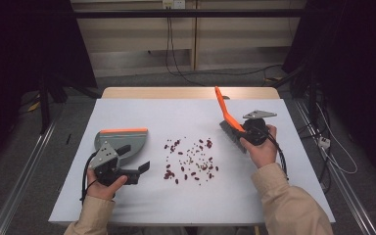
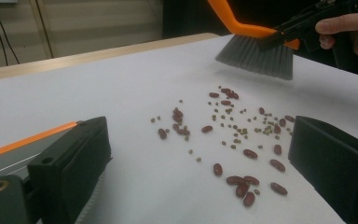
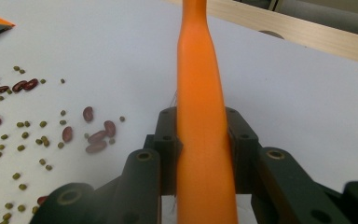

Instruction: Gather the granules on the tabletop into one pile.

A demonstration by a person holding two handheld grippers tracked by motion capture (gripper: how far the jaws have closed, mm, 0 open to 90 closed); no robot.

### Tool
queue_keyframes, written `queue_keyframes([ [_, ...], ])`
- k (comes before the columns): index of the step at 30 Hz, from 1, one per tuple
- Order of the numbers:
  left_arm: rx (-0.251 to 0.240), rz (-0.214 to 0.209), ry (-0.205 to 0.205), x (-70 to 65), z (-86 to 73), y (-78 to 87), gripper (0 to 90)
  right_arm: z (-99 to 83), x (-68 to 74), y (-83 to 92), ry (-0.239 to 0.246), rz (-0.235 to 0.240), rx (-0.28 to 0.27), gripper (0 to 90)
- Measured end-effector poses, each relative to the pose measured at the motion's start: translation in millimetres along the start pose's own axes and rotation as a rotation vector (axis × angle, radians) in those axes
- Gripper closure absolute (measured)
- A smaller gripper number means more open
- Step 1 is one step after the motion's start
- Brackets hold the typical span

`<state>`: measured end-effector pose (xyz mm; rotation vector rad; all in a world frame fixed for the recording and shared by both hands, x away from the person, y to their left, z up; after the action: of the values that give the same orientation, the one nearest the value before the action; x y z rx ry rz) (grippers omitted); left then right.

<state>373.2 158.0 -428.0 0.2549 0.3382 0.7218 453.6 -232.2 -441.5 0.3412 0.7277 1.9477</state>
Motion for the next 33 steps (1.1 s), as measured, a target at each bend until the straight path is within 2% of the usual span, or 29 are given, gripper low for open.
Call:
queue_keyframes([
  [7,0.003,0.003,0.007,1.2,-1.2,-0.2,5.5,15.4,-0.4,-18.6,0.037,-0.002,-0.026,71.4],
  [11,-0.002,0.003,0.007,1.6,-1.3,0.5,5.5,20.4,4.0,-32.4,0.087,-0.029,-0.030,71.4],
  [13,-0.002,0.005,0.009,2.1,-1.5,1.4,5.5,19.9,8.9,-38.5,0.099,-0.016,-0.026,71.4],
  [16,0.001,0.008,0.010,3.5,-2.3,2.8,5.5,15.2,19.2,-46.2,0.154,0.002,0.008,71.5],
  [17,0.001,0.011,0.010,4.1,-2.5,3.2,5.5,14.5,22.8,-47.3,0.161,0.014,0.003,71.5],
  [21,-0.001,0.014,0.010,4.4,-2.7,4.3,5.5,14.1,34.4,-46.0,0.209,0.037,0.016,71.5],
  [24,-0.003,0.012,0.009,4.1,-2.3,3.8,5.5,12.1,39.6,-42.0,0.201,0.070,0.006,71.4],
  [33,-0.003,0.011,0.010,4.0,-1.5,1.7,5.5,5.3,57.5,-31.0,0.272,0.124,0.004,71.4],
])
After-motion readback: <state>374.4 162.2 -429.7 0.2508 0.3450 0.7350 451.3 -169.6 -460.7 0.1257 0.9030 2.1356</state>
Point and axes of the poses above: each handheld gripper's, and its own axes: y roughly backward along the jaws, z roughly out of its top, x roughly to its left, the point moved 5 cm from there along -y, roughly forward along the jaws, and after that the axes turned 6 degrees about y, right-handed, at the moved point
